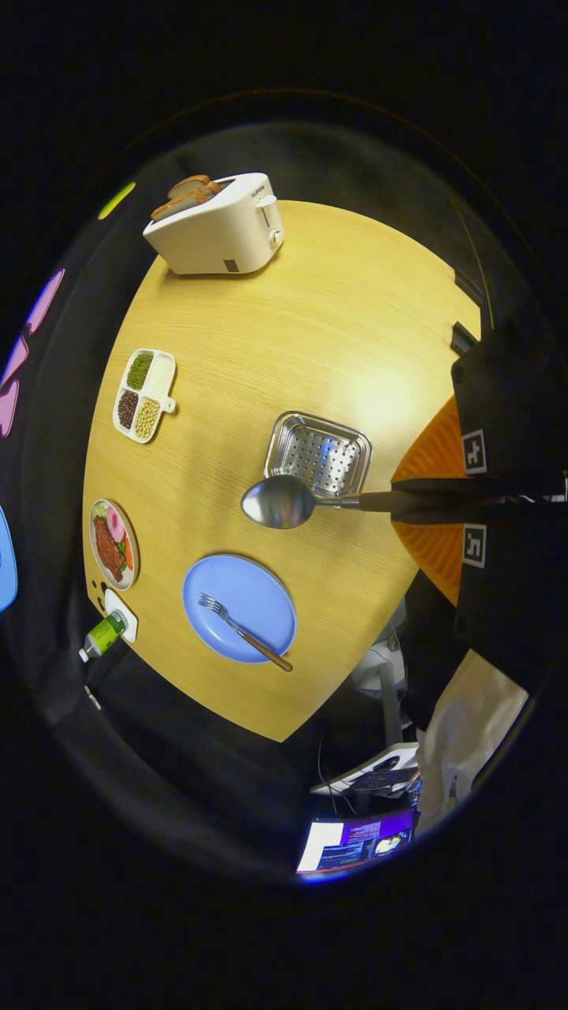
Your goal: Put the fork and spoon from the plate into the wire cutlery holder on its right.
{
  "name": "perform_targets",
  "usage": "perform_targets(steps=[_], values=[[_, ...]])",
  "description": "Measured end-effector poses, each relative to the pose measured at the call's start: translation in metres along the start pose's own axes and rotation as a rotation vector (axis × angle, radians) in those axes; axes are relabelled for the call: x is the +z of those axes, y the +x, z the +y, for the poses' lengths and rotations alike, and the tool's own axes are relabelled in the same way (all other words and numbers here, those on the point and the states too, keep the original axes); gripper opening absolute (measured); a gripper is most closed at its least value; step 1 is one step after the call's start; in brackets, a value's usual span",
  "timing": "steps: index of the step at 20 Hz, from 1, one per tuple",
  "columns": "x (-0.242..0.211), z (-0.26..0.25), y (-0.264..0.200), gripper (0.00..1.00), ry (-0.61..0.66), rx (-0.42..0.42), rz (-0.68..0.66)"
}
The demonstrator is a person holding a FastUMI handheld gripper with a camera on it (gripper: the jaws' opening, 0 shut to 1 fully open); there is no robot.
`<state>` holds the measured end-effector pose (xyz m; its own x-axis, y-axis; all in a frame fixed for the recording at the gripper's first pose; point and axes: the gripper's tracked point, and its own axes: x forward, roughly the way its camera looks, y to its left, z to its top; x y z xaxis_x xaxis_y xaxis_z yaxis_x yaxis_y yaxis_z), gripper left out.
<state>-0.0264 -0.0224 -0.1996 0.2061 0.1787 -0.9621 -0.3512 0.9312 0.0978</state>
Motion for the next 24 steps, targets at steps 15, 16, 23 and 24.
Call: perform_targets(steps=[15,16,23,24], values=[[-0.012,-0.041,0.045,0.08,-0.021,-0.025,0.338],[-0.011,-0.041,0.048,0.08,-0.02,-0.027,0.348],[0.001,-0.039,0.059,0.14,0.0,-0.036,0.37],[0.005,-0.038,0.058,0.16,0.012,-0.034,0.354]])
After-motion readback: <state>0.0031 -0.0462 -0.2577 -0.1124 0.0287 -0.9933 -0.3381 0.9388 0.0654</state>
